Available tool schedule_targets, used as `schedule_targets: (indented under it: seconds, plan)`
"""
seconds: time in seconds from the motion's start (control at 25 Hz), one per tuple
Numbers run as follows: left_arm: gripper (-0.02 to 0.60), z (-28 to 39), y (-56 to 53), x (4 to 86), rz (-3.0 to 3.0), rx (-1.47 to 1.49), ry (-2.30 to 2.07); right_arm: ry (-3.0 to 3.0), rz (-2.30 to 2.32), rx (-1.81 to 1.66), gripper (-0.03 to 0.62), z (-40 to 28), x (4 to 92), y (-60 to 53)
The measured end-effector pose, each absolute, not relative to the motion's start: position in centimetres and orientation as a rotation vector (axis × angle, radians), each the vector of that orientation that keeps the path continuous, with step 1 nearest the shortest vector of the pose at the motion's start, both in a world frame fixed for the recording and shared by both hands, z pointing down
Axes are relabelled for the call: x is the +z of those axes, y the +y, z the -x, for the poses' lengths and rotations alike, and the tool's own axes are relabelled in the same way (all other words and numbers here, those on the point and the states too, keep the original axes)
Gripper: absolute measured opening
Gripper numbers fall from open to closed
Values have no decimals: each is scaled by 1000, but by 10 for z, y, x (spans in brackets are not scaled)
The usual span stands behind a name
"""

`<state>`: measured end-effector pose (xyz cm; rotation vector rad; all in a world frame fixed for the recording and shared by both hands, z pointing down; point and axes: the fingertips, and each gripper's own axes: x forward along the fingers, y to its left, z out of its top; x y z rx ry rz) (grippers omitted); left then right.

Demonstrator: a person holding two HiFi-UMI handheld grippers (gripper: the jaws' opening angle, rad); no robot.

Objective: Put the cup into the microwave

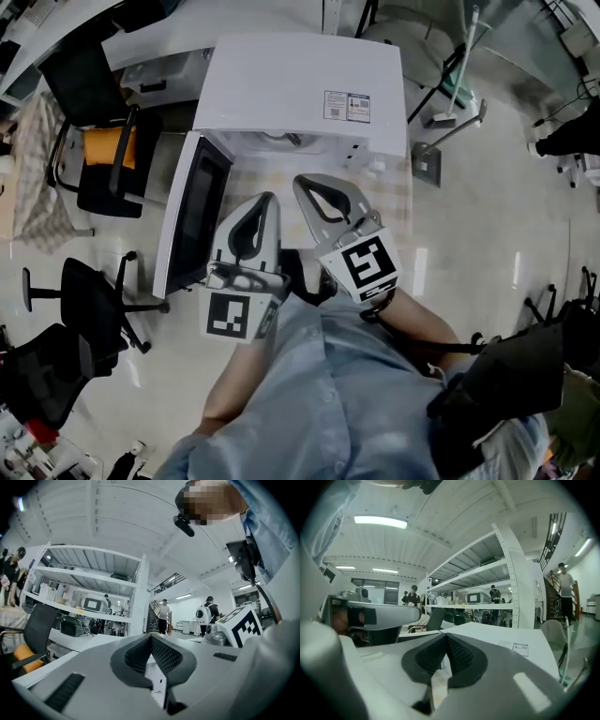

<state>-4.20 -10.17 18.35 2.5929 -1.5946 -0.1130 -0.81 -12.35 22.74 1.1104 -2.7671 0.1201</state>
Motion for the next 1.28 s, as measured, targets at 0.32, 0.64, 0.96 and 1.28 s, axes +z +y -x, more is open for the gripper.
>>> schedule_targets:
  seconds: [0.32,0.64,0.96,1.28]
  plan:
    - [5,38,-81,171,-2629,-75,-1656,-2820,-1110,47,0,-3,203,-104]
    - [5,35,-73,160,-2642,-81,-1688,-2849,-1086,7,1,-4,190,-94]
    - [5,31,-70,160,-2644,-77,-1691,-2854,-1090,7,1,-8,189,-92]
    - [5,32,-74,162,-2640,-72,-1694,-2862,-1083,7,2,-7,191,-95]
